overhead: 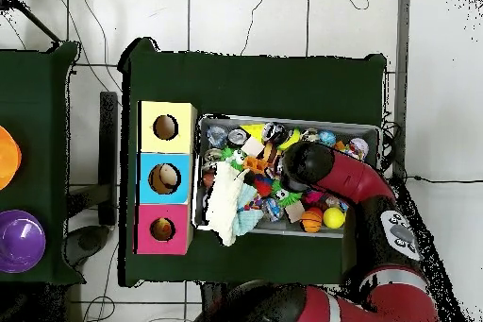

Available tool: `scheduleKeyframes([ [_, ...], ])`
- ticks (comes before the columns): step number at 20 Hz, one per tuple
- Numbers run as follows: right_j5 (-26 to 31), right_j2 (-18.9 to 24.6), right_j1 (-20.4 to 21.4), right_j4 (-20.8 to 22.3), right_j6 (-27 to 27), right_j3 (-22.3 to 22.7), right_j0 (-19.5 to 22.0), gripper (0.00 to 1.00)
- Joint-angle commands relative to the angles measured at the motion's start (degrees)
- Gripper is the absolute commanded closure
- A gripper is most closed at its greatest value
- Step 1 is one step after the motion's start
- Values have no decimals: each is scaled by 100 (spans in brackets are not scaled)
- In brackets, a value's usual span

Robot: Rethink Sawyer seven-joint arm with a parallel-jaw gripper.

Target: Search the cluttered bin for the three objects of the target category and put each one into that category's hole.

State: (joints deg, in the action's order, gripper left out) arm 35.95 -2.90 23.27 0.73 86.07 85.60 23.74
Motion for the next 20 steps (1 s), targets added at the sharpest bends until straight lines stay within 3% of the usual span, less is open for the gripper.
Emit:
scheduleKeyframes([
  [1, -502, 503, -511, -88, 765, -40, 102, 100],
  [6, -344, 498, -501, -146, 803, -91, 52, 100],
  [13, -186, 391, -203, -176, 928, 173, -40, 100],
  [20, 478, 10, 666, -152, 1028, 550, -307, 100],
])
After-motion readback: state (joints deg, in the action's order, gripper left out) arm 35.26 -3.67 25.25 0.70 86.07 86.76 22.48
